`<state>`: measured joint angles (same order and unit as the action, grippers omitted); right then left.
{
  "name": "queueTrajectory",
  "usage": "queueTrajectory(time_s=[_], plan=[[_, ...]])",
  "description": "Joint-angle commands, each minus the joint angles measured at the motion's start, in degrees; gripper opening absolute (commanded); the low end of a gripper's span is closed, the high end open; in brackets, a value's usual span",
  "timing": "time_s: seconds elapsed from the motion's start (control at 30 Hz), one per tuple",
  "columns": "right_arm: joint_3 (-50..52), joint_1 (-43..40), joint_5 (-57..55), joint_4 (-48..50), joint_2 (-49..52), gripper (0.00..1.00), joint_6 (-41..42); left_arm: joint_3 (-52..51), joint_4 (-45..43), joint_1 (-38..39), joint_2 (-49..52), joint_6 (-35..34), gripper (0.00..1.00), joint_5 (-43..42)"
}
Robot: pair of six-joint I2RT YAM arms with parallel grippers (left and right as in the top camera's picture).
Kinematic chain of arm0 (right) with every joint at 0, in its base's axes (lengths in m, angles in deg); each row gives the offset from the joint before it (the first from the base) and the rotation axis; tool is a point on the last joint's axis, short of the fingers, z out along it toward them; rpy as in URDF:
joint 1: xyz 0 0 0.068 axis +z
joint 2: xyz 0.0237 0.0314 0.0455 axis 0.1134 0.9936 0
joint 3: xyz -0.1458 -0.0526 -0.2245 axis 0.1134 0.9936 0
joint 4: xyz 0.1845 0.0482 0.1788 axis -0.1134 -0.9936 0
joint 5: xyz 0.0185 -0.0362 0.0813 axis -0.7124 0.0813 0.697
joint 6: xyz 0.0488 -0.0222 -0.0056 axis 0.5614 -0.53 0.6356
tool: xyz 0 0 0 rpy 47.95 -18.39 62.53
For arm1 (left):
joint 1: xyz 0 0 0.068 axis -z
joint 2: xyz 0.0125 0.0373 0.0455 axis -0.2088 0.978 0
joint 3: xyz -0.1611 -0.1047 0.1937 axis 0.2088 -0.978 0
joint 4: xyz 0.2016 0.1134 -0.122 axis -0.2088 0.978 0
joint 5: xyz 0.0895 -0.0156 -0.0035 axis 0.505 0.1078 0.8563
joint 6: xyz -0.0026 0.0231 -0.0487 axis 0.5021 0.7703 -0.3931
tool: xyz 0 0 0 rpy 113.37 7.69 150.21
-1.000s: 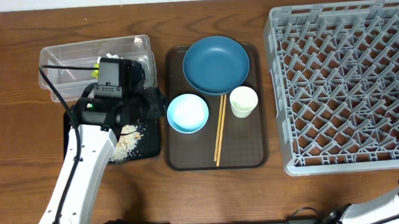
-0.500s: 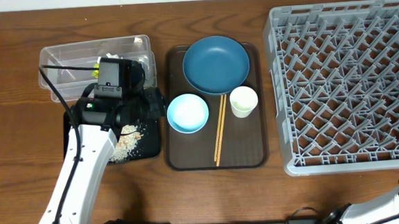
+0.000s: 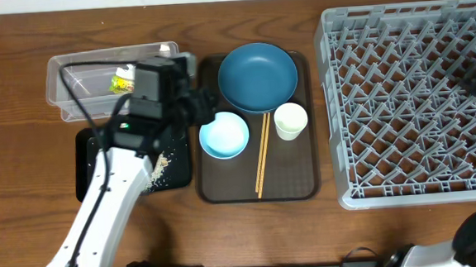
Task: Sort waste into correct bins and load items into the dishwasher rack
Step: 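Grasp the white paper cup on the brown tray with the left gripper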
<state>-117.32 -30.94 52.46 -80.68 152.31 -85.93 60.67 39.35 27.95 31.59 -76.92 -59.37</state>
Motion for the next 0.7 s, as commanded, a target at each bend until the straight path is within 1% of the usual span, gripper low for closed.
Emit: queueTrajectory(time_s=[0.0,0.23,0.4,0.53,0.67], plan=[[-1.2,6.4,1.0,-1.1,-2.8,0.99,-2.6,0.7,-3.4,3.3,3.9,0.5,0.5,0.4],[-1.1,17.5,-2.9,-2.7,-3.2,0.99,-2.6,0.7,-12.4,9.9,13.3,0.5,0.49,0.4],[-1.1,23.1,-7.0,-2.6,-3.1,0.99,-2.6,0.7,-17.9,14.1,19.5,0.5,0.5,0.4],[-1.1,25.6,-8.7,-2.6,-3.0,0.99,-2.6,0.7,-19.8,16.5,23.1,0.5,0.5,0.4],[-0.8,26.1,-9.0,-2.6,-3.0,0.99,-2.6,0.7,-18.9,18.3,25.8,0.5,0.48,0.4]])
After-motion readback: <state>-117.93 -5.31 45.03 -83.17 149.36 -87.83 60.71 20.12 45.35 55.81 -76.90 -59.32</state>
